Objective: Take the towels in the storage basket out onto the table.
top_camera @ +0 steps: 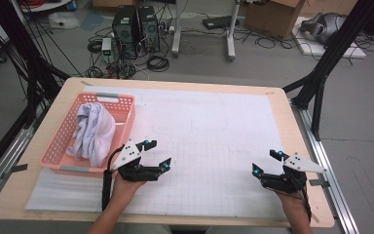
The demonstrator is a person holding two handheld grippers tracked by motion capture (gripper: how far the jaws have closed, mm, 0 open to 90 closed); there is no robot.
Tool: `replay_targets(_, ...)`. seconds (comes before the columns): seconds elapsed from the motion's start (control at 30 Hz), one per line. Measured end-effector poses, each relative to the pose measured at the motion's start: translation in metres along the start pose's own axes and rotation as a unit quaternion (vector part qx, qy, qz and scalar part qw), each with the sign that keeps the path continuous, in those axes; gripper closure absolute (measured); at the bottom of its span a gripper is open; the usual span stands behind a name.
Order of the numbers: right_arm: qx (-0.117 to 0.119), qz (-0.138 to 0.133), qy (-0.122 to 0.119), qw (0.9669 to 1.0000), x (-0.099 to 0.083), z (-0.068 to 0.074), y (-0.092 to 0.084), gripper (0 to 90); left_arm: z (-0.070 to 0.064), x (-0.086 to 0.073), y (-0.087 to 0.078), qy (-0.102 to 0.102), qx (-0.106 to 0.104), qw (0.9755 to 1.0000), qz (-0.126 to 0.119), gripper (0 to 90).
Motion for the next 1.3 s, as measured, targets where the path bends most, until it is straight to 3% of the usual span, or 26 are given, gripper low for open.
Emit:
replay_targets(0.43, 0.003, 0.008, 0.020, 0.9998, -0.005, -0.004, -0.001, 14.9, -0.003, 0.000, 0.002, -0.002, -0.003, 1.0000, 0.003, 18.8)
replay_targets(0.77, 0.000, 0.006, 0.021, 0.9998, -0.004, -0.006, -0.003, 15.0, -0.008, 0.003, 0.002, 0.003, -0.008, 1.0000, 0.005, 19.1)
replay_targets(1.13, 0.003, 0.011, 0.020, 0.9997, -0.004, -0.004, 0.000, 15.0, -0.009, 0.010, 0.000, 0.002, -0.006, 1.0000, 0.001, 19.5)
replay_targets(1.3, 0.003, 0.011, 0.017, 0.9998, -0.004, -0.003, 0.001, 15.0, -0.008, 0.022, -0.006, 0.005, -0.003, 0.9999, -0.009, 19.5)
Point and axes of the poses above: each handheld gripper's, and its own axes: y roughly forward along the jaws, x roughly out of its top, z roughly to its left, the point moved 4 cm from there along y, roughly forward along the jaws, and after that the axes turned 6 degrees about y, right-handed, at the moved point
